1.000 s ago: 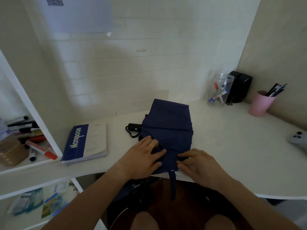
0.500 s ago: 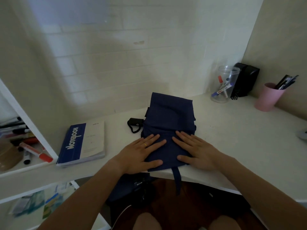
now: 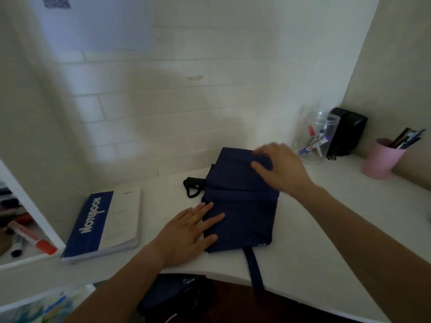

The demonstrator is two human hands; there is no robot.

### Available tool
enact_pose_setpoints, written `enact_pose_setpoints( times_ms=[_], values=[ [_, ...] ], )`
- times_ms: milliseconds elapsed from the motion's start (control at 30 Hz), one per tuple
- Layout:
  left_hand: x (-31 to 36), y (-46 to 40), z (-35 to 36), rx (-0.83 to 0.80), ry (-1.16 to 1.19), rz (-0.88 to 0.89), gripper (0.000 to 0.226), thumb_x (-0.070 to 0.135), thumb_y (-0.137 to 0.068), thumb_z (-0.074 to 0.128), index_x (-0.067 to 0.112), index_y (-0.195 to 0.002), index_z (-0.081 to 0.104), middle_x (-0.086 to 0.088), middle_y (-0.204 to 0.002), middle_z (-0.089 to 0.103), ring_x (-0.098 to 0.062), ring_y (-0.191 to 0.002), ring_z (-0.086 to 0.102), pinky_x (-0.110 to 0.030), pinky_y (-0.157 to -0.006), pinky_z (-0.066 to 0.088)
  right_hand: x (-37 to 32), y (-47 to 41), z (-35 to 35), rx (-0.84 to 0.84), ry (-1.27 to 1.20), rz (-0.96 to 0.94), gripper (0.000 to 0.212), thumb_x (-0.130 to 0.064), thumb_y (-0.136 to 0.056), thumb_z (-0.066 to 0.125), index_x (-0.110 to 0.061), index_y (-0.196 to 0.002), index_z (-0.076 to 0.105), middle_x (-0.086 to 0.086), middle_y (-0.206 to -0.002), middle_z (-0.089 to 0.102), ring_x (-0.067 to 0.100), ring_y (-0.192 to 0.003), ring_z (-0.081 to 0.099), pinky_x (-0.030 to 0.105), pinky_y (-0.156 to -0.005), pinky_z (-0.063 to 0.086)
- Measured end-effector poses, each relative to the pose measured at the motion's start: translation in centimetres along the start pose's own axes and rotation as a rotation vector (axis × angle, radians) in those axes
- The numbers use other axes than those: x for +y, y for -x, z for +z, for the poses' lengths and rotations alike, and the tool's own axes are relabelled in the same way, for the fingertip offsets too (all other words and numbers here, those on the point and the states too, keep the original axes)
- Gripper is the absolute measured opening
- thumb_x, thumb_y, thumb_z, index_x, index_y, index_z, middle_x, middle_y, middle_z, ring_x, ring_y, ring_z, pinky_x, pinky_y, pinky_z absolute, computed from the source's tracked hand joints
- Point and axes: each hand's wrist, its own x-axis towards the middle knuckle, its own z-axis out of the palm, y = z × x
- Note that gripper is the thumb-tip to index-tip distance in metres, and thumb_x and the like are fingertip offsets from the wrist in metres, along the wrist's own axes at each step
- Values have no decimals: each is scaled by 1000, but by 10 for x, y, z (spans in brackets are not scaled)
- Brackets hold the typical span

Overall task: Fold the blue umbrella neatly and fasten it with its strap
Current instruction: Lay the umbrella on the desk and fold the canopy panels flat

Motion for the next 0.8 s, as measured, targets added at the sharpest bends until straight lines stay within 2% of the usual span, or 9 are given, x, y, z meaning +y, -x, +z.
enact_pose_setpoints(
  times_ms=[100, 200, 300, 400, 500, 567, 633, 700, 800],
  values=[
    [1, 2, 0, 1, -16, -3, 58, 68, -100, 16, 58, -153, -7, 15, -168, -14, -4, -154, -13, -26, -123, -8, 8, -52, 3, -214, 48, 191, 79, -55, -89, 63, -17, -153, 36, 10, -149, 48, 33, -138, 40, 45, -109, 39],
    [2, 3, -1, 4, -4, -3, 59, 70, -99, 16, 59, -152, -7, 16, -168, -15, -3, -154, -13, -29, -126, -4, 20, -76, 15, -440, -91, 403, 99, -60, -84, 68, -9, -157, 23, 13, -157, 38, 34, -141, 37, 44, -111, 37],
    [3, 4, -4, -5, 9, 0, 59, 70, -99, 18, 59, -152, -7, 16, -167, -16, -3, -154, -14, -30, -126, -6, 31, -77, 16, -457, -183, 446, 78, -42, -85, 76, -3, -146, 47, 15, -148, 50, 31, -132, 49, 38, -103, 43],
    [4, 5, -6, -7, 19, 1, 60, 70, -100, 19, 57, -154, -4, 15, -168, -14, -4, -154, -13, -26, -123, -9, 29, -67, 6, -273, -260, 361, 38, -22, -81, 80, -8, -116, 73, 10, -116, 72, 25, -106, 65, 35, -89, 52],
    [5, 5, -6, -13, 21, -8, 60, 70, -99, 19, 57, -154, -3, 16, -168, -13, -4, -154, -13, -27, -124, -7, 12, -44, -10, -97, -364, 223, 13, -17, -79, 82, -20, -91, 79, -6, -87, 74, 11, -86, 68, 29, -84, 55],
    [5, 6, -6, -26, 22, -16, 60, 70, -99, 18, 56, -154, -3, 15, -168, -13, -4, -154, -12, -31, -126, -3, -3, -18, -19, -50, -350, 84, 13, -15, -79, 82, -26, -83, 75, -12, -83, 70, 3, -81, 66, 19, -80, 51],
    [5, 6, -6, -40, 34, -18, 61, 70, -99, 18, 55, -155, -1, 14, -168, -12, -5, -154, -10, -32, -127, -1, -14, 16, -20, -13, -324, -39, 14, -13, -78, 82, -24, -82, 74, -11, -86, 70, 5, -83, 65, 15, -79, 49],
    [5, 7, -6, -39, 39, -18, 65, 74, -97, 14, 52, -156, 4, 12, -169, -5, -6, -155, -7, -32, -127, 1, -19, 52, -12, 19, -251, -141, 17, -10, -74, 83, -21, -86, 76, -10, -89, 72, 11, -83, 66, 24, -78, 52],
    [6, 6, -8, -35, 42, -27, 87, 81, -84, -2, 41, -159, 15, 6, -170, 8, -9, -156, -1, -33, -127, 6, -19, 95, 11, -13, -99, -194, 24, -11, -73, 82, -23, -91, 74, -12, -95, 72, 13, -88, 66, 31, -78, 55]
  ],
)
